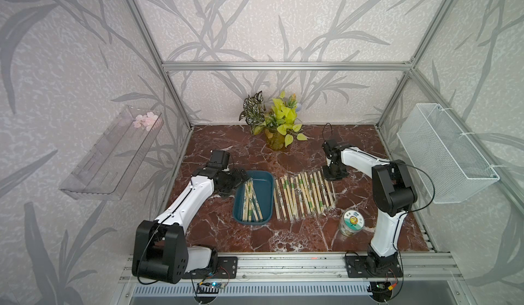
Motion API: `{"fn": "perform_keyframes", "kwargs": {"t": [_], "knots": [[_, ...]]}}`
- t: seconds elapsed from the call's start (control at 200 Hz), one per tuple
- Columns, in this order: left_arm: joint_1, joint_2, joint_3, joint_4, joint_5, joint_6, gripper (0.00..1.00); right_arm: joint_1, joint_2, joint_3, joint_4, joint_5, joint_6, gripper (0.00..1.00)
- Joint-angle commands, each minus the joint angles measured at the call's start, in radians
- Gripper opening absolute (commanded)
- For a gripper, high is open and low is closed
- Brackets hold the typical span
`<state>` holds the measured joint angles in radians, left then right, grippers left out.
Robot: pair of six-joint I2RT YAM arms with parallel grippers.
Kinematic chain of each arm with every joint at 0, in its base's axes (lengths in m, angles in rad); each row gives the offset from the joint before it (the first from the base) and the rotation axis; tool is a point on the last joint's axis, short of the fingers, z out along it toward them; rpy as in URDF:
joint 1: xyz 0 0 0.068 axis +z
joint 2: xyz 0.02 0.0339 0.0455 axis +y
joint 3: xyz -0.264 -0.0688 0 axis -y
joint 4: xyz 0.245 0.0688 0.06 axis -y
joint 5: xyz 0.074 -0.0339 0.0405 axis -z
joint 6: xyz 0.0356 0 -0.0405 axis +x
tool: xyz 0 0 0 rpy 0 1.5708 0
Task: Take the paired disposable chopsticks out of the storage box
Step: Place the paired disposable chopsticks at the center of the board, then pick up the paired disposable chopsticks from the storage box.
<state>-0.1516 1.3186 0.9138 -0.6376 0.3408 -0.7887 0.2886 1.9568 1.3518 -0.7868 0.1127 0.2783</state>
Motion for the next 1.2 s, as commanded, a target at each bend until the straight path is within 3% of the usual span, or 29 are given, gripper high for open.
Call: {"fn": "perform_keyframes", "kwargs": {"t": [0.0,0.19,0.455,0.79,1.195], "knots": [[-0.004,0.003,0.019,-0.008,-0.013,0.004,1.00,-0.001,-0.011,-0.008,-0.024,0.008,0.025,0.28],[-0.003,0.005,0.023,-0.018,-0.012,0.012,1.00,0.000,-0.079,0.000,-0.036,-0.026,0.059,0.30],[-0.002,-0.005,0.020,-0.051,-0.038,0.036,1.00,0.046,-0.230,0.029,-0.008,-0.172,0.156,0.32],[0.045,-0.025,0.013,-0.112,-0.087,0.067,1.00,0.357,-0.256,0.143,0.077,-0.265,0.265,0.33],[0.199,-0.086,-0.038,-0.127,-0.060,0.097,1.00,0.616,-0.017,0.316,0.103,-0.296,0.269,0.34]]}}
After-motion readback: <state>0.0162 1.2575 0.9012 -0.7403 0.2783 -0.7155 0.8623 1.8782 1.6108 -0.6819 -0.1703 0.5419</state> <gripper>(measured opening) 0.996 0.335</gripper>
